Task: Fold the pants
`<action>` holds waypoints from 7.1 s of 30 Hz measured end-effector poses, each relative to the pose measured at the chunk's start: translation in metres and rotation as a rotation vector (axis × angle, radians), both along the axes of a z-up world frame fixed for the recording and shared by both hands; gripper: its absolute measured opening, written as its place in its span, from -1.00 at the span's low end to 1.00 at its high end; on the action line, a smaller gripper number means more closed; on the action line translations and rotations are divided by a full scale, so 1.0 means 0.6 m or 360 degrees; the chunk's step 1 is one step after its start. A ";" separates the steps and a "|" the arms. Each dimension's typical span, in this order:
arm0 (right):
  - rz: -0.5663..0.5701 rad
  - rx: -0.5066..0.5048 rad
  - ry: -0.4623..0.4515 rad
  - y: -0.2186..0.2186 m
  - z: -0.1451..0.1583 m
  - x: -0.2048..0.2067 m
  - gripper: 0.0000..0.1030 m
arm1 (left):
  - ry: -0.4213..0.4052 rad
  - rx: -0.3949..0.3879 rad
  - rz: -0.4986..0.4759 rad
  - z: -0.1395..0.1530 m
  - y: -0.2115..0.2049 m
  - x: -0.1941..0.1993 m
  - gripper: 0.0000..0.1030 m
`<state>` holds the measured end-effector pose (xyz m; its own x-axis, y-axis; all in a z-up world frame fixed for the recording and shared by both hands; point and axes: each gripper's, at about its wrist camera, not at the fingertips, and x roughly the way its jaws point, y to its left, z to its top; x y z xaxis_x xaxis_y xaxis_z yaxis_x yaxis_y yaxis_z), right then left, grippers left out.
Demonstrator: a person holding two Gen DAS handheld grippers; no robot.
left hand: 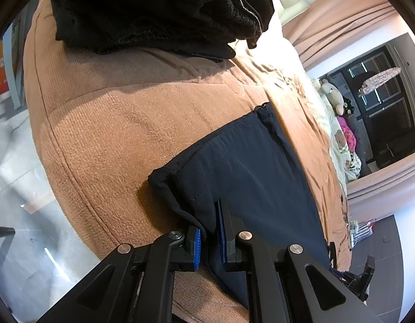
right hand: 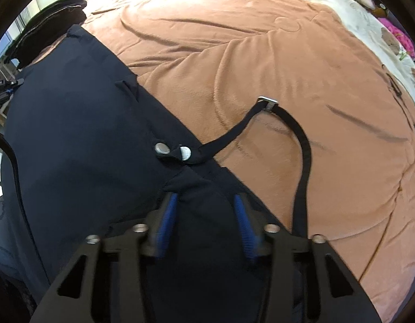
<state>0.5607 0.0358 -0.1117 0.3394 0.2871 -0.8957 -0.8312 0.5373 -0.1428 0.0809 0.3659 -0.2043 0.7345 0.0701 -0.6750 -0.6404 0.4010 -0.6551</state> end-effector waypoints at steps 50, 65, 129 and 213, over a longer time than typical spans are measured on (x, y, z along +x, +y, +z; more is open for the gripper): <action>-0.0744 0.0554 0.0217 -0.028 -0.027 -0.213 -0.59 | -0.0605 0.0123 -0.0346 0.247 -0.013 0.066 -0.97; -0.0826 0.0682 0.0467 -0.055 -0.075 -0.300 -0.59 | -0.0774 0.0352 -0.0702 0.425 -0.132 0.168 -0.97; -0.1880 0.1402 -0.0165 -0.572 0.014 -0.513 0.75 | -0.0598 0.0345 -0.2154 0.386 -1.002 0.574 -0.97; -0.1796 0.1019 -0.0117 -0.567 -0.003 -0.327 -1.00 | 0.0402 0.0294 -0.1448 0.025 -0.640 0.456 -0.03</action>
<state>0.3646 -0.3046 -0.1137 0.7150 0.1794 -0.6757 0.1209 0.9202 0.3722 0.3548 -0.0180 -0.1890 0.3944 -0.3335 -0.8562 -0.1470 0.8969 -0.4171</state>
